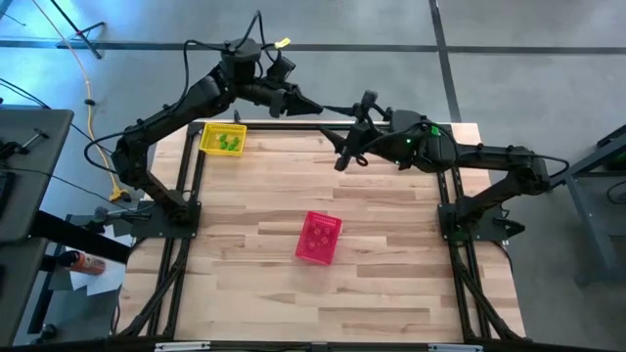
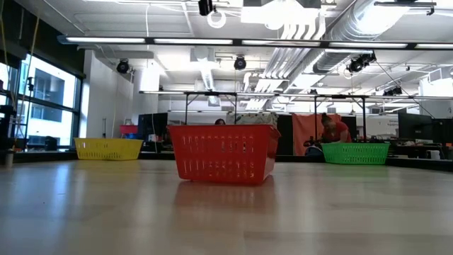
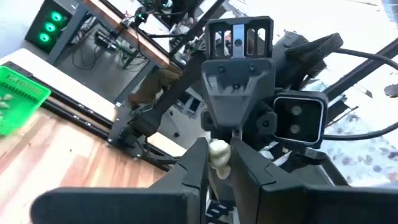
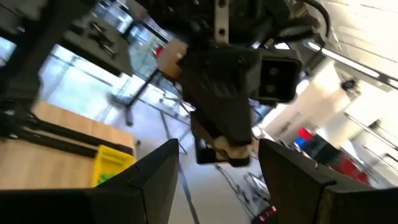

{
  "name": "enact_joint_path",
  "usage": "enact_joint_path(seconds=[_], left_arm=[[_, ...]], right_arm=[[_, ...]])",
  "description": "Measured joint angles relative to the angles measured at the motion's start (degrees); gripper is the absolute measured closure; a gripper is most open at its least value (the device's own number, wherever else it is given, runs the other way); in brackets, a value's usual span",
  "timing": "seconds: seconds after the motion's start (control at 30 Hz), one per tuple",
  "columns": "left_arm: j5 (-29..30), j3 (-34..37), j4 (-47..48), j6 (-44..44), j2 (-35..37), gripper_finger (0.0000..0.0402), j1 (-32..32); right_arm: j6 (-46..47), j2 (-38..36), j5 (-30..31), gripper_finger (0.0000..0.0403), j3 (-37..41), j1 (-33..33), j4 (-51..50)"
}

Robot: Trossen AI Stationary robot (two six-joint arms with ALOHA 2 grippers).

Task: Sort Halloween decoration
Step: Put the white skull toy into the green bin

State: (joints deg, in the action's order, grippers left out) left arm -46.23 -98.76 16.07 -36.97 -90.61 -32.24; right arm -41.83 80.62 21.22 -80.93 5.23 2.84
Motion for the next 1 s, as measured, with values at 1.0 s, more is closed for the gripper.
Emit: enact_joint_path(seconds=[1.0], left_arm=[[-0.68,0.00,-0.89,-0.92,0.00,0.0367,3.48]], right_arm=[[-0.62,0.44,-7.59,0.0239,0.00,-0.52,2.69]])
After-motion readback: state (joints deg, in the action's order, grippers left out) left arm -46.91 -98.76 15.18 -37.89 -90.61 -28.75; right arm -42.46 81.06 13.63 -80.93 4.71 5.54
